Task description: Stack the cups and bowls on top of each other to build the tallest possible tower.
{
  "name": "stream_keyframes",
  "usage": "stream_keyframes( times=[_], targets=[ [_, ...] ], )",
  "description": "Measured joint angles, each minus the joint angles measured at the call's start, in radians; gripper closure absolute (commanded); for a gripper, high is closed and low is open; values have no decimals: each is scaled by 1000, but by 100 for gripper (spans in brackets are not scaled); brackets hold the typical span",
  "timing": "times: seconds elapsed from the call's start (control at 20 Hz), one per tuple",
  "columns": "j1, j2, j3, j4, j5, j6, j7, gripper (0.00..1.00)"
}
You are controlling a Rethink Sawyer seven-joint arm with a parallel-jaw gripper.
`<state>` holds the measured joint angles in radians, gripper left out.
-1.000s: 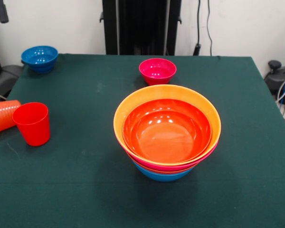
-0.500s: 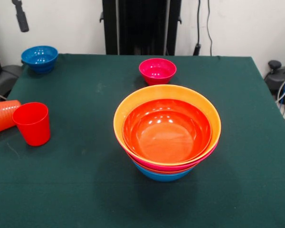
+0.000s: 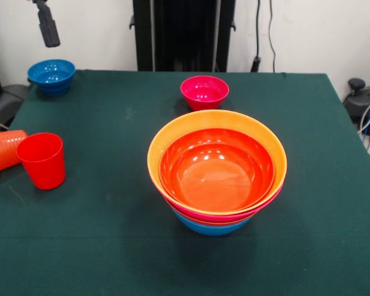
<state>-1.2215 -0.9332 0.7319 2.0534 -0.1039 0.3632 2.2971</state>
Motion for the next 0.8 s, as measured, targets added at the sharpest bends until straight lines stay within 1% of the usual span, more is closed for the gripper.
stream_keyframes(
  times=[0.25, 0.4, 0.45, 0.5, 0.55, 0.65, 0.75, 0.8],
  targets=[
    [23, -54, -2, -6, 8, 0, 0, 0],
    [51, -62, -12, -24, 9, 4, 0, 0],
    [76, -61, -25, -45, 8, 9, 0, 0],
    [89, -60, -31, -56, 8, 12, 0, 0],
    [130, -50, -53, -94, 7, 24, 0, 0],
    [164, -37, -70, -129, 6, 35, 0, 0],
    [235, -6, -108, -204, 6, 50, 0, 0],
    [251, 3, -118, -221, 6, 51, 0, 0]
  ],
)
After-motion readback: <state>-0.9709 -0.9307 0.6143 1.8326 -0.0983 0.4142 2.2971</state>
